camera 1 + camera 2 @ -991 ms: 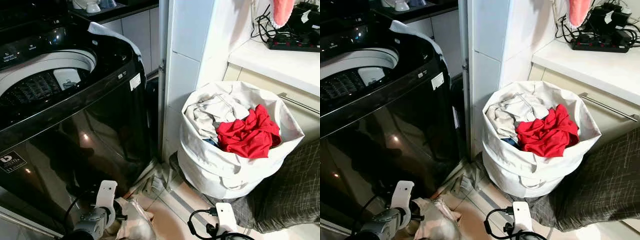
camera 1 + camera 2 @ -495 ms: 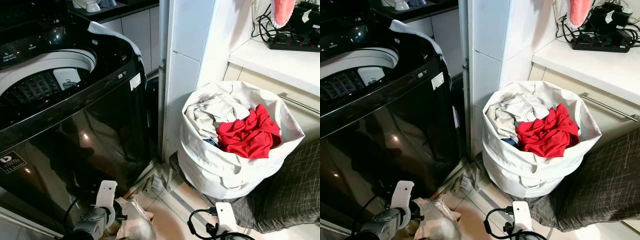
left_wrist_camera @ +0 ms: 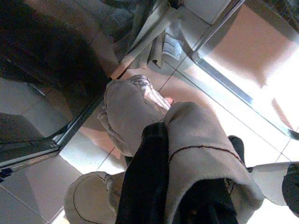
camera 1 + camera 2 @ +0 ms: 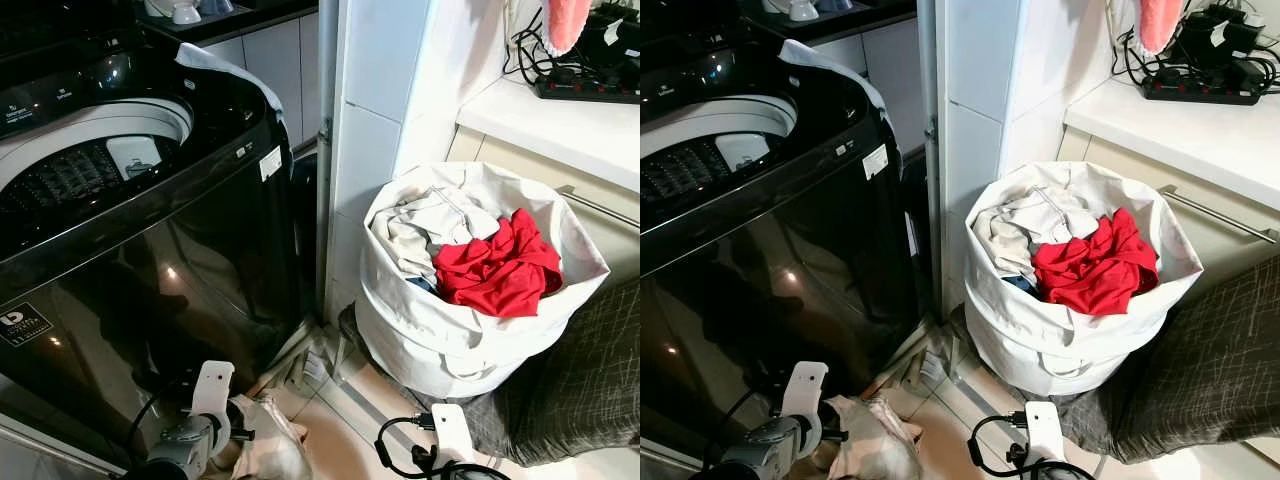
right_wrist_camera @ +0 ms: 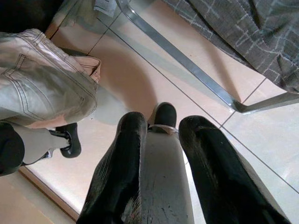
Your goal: Clothes washing
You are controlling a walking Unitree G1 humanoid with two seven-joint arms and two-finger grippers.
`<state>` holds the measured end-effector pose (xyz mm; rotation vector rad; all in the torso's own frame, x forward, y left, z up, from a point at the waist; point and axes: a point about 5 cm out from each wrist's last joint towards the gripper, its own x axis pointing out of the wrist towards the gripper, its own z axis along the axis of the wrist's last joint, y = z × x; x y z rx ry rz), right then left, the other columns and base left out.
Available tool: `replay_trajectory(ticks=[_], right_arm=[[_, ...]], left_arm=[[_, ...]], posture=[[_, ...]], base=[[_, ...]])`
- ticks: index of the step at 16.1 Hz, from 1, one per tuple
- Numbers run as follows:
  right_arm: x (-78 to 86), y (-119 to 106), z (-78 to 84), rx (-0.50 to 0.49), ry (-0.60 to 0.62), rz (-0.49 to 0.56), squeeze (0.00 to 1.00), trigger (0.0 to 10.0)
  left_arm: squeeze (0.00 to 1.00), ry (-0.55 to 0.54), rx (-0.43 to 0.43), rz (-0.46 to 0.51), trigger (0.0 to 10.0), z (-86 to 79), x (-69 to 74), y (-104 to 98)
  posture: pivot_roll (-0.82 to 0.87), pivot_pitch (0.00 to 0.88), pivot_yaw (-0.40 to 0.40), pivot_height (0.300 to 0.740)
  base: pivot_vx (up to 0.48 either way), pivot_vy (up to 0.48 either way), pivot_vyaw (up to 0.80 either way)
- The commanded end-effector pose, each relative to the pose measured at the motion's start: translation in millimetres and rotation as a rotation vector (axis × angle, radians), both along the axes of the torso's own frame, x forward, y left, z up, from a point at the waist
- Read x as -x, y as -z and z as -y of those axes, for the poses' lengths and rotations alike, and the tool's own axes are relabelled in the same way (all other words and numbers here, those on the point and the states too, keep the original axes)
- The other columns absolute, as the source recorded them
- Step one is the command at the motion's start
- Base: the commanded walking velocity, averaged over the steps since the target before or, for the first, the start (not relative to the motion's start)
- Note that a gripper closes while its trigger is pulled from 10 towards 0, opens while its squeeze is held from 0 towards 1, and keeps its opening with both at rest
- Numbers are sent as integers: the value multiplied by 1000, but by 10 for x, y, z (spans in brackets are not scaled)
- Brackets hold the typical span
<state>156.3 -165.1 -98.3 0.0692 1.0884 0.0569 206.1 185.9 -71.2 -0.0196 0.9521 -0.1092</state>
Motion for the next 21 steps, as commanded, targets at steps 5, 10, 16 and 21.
replay_trajectory(ticks=[5, 10, 16, 21], right_arm=[[-39, -14, -9, 0, -1, 5, 0, 10000], [-57, -21, -20, -2, -5, 9, 0, 10000], [-404, -213, 85, 9, 106, 204, 0, 10000], [-148, -66, -5, 5, 4, 39, 0, 10000]], left_arm=[[0, 8, -7, 6, 10000, -14, -22, -15], [0, 8, -7, 7, 10000, -15, -21, -15], [0, -52, -12, 128, 10000, -70, -233, -161], [0, -8, -29, 11, 10000, -66, -13, -15]], posture=[[-3, 0, 29, 740], [-3, 0, 29, 740], [-7, 0, 33, 740], [-7, 0, 34, 740]], base=[[0, 0, 0], [0, 0, 0], [0, 0, 0], [0, 0, 0]])
